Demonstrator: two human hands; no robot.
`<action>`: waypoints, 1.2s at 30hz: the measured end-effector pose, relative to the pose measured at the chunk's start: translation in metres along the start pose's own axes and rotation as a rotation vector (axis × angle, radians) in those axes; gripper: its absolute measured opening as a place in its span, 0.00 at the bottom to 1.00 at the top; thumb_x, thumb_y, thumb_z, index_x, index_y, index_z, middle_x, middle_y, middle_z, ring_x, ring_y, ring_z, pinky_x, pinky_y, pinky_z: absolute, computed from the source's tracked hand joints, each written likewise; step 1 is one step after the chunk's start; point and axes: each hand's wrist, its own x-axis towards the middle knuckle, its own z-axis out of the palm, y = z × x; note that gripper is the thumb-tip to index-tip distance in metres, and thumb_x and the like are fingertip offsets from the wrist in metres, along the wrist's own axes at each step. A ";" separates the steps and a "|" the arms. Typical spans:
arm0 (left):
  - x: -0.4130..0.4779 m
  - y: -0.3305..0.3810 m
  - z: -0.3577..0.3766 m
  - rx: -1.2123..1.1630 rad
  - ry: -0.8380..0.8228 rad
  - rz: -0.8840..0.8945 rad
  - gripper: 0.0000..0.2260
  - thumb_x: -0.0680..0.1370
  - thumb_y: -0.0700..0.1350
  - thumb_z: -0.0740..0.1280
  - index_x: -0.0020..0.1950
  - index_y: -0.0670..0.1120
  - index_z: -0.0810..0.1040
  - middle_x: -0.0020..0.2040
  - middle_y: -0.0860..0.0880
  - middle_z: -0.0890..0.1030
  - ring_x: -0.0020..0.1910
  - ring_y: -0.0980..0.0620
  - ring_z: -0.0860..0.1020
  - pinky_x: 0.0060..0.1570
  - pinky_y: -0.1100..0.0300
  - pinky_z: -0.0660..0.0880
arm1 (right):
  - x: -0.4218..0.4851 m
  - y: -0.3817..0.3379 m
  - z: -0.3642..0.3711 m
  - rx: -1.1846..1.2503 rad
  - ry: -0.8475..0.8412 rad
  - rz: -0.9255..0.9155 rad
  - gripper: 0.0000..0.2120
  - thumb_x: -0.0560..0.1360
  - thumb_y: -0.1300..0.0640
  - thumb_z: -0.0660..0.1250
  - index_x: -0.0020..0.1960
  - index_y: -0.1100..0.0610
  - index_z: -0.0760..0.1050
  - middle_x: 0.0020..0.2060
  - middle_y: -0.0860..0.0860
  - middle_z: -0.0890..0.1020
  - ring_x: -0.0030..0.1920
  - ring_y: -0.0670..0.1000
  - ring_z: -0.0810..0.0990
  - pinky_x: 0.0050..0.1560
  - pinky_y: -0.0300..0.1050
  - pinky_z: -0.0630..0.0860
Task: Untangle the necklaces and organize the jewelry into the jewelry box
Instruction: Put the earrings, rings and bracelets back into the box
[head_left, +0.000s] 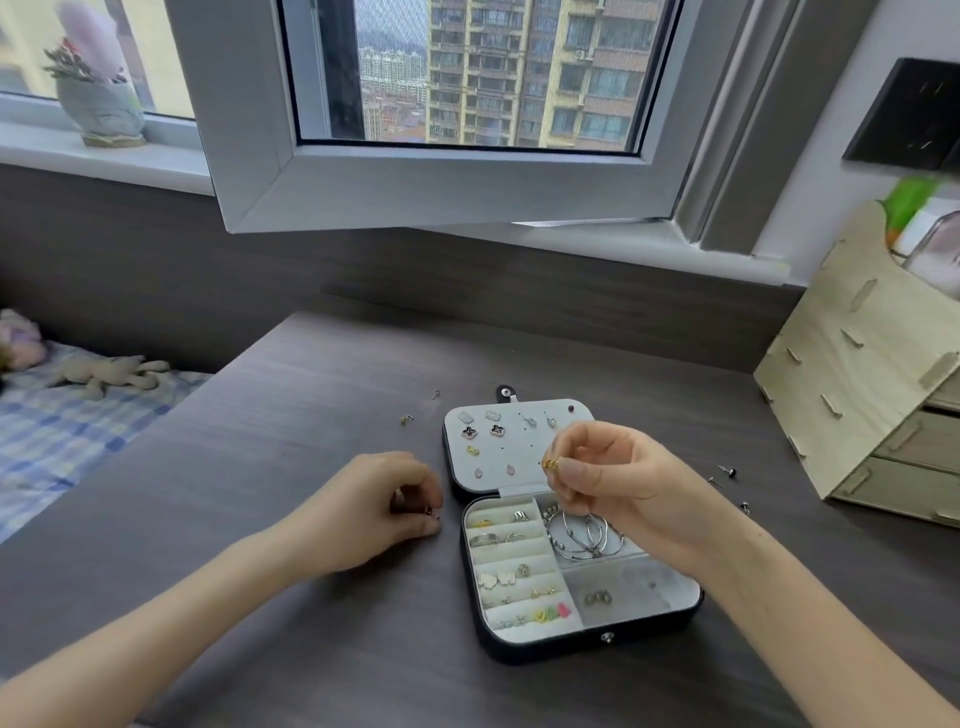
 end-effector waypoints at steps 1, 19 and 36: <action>0.001 0.002 -0.001 -0.015 0.031 0.012 0.06 0.71 0.42 0.74 0.40 0.50 0.79 0.39 0.56 0.78 0.40 0.62 0.74 0.37 0.72 0.67 | -0.001 0.000 0.000 -0.019 -0.001 0.003 0.16 0.58 0.50 0.81 0.37 0.56 0.78 0.34 0.52 0.75 0.33 0.49 0.70 0.34 0.38 0.68; 0.020 0.076 0.002 -0.614 0.242 0.251 0.03 0.71 0.47 0.70 0.40 0.48 0.82 0.37 0.54 0.80 0.36 0.56 0.77 0.37 0.64 0.73 | 0.001 0.008 0.020 0.267 0.055 -0.043 0.13 0.62 0.57 0.79 0.43 0.58 0.79 0.34 0.53 0.78 0.34 0.49 0.75 0.35 0.41 0.75; 0.030 0.086 -0.040 -0.274 -0.160 0.043 0.05 0.74 0.41 0.71 0.38 0.48 0.80 0.34 0.51 0.82 0.34 0.56 0.78 0.37 0.59 0.75 | -0.003 -0.015 0.033 -0.907 0.258 -0.335 0.05 0.72 0.56 0.71 0.38 0.55 0.78 0.31 0.45 0.79 0.32 0.43 0.77 0.37 0.36 0.74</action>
